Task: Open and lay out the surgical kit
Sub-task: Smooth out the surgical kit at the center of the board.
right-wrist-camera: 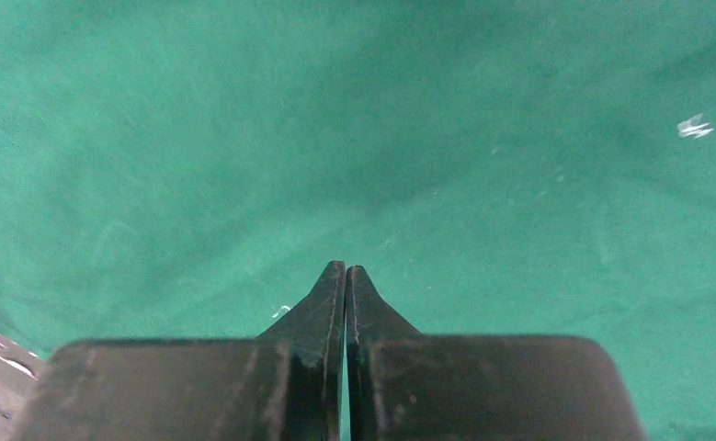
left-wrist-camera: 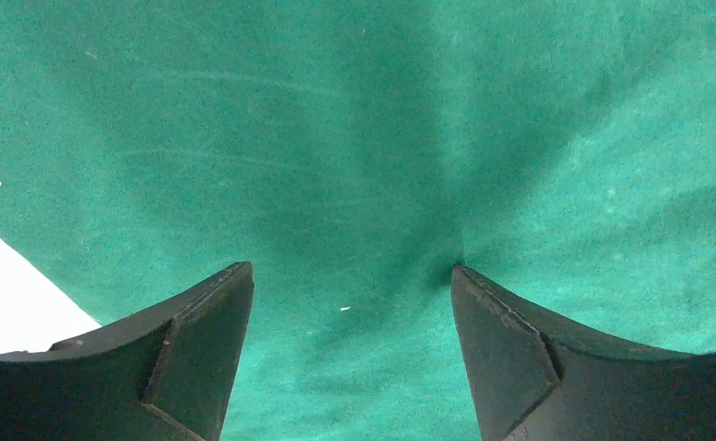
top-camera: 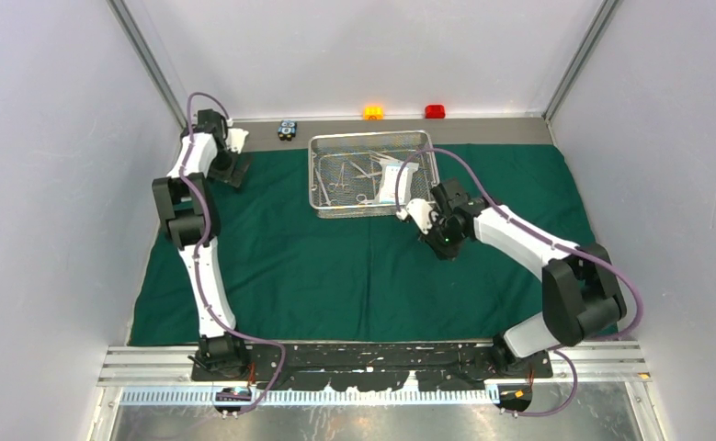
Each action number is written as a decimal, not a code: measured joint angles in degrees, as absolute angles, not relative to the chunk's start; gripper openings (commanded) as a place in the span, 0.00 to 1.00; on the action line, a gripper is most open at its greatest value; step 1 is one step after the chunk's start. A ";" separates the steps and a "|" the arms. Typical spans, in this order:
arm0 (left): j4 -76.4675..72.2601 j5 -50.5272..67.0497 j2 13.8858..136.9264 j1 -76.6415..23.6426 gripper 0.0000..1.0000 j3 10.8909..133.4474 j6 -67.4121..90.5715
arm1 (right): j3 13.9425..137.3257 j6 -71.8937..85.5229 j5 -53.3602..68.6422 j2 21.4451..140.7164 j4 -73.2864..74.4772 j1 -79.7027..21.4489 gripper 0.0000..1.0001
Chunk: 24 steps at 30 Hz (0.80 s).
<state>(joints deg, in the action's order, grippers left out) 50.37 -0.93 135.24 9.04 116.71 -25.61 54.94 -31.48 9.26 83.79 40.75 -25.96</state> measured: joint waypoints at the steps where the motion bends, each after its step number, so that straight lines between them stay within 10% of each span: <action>1: 49.60 -0.93 134.54 9.10 0.82 115.52 -25.82 | 54.39 -32.36 9.21 84.55 40.95 -25.21 0.04; 24: 47.29 7.44 92.82 10.83 0.83 65.58 -44.25 | 49.52 -55.75 5.56 94.21 60.36 -24.36 0.02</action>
